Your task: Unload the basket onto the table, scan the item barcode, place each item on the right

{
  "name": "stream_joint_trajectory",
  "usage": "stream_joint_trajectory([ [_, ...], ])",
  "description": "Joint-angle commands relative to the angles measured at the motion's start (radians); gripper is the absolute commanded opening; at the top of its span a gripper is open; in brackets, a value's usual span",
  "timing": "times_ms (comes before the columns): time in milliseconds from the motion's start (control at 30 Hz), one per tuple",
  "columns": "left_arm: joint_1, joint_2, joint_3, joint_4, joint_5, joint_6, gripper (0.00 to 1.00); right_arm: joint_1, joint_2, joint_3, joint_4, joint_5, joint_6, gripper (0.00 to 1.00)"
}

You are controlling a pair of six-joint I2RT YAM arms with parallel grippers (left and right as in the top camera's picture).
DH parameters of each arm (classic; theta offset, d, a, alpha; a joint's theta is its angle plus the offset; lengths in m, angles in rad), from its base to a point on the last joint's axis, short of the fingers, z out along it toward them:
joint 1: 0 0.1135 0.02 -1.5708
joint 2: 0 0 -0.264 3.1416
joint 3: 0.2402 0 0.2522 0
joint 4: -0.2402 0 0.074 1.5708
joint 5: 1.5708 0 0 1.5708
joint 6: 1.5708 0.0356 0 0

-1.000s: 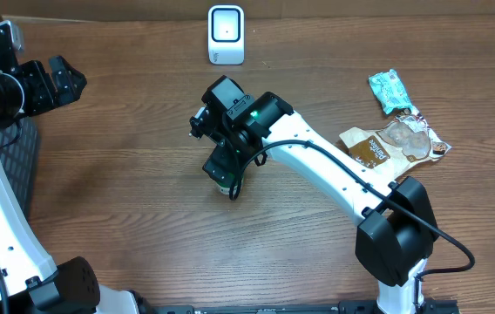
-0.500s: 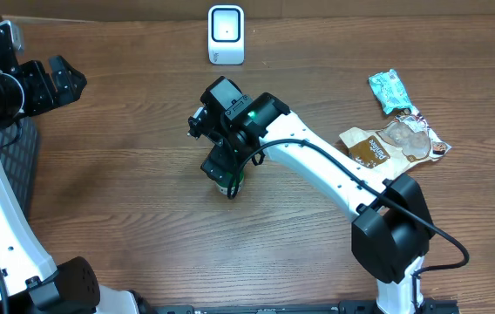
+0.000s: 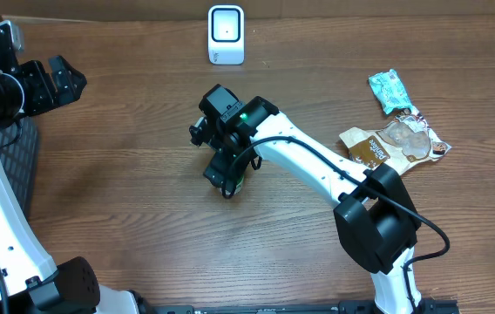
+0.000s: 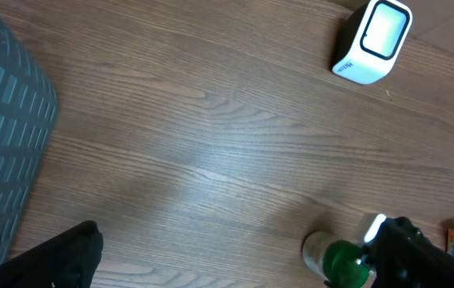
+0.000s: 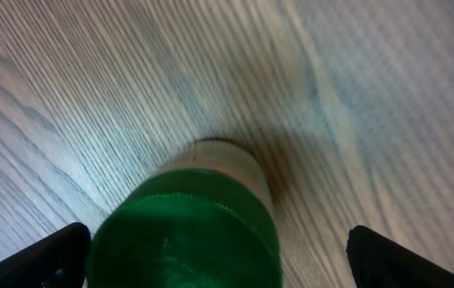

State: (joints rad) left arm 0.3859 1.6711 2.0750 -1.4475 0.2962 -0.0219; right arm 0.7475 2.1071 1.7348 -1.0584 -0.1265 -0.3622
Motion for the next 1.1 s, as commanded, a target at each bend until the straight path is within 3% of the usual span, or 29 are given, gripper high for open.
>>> stream_joint_trajectory([
  [0,-0.006,-0.007,0.014,0.001,0.008,0.019,1.00,-0.001,-0.003,-0.040,0.018,-0.011,-0.006,1.00],
  [200,-0.006,-0.007,0.014,0.001,0.008,0.019,1.00,-0.001,-0.003,-0.046,0.032,-0.025,-0.005,1.00],
  [567,-0.006,-0.007,0.014,0.001,0.008,0.019,1.00,-0.003,-0.005,-0.041,0.054,-0.025,0.062,0.76],
  [800,-0.007,-0.007,0.014,0.001,0.008,0.019,1.00,-0.014,-0.016,0.024,0.014,-0.053,0.132,0.67],
  [1067,-0.006,-0.007,0.014,0.001,0.008,0.019,0.99,-0.076,-0.064,0.136,-0.089,-0.213,0.131,0.57],
])
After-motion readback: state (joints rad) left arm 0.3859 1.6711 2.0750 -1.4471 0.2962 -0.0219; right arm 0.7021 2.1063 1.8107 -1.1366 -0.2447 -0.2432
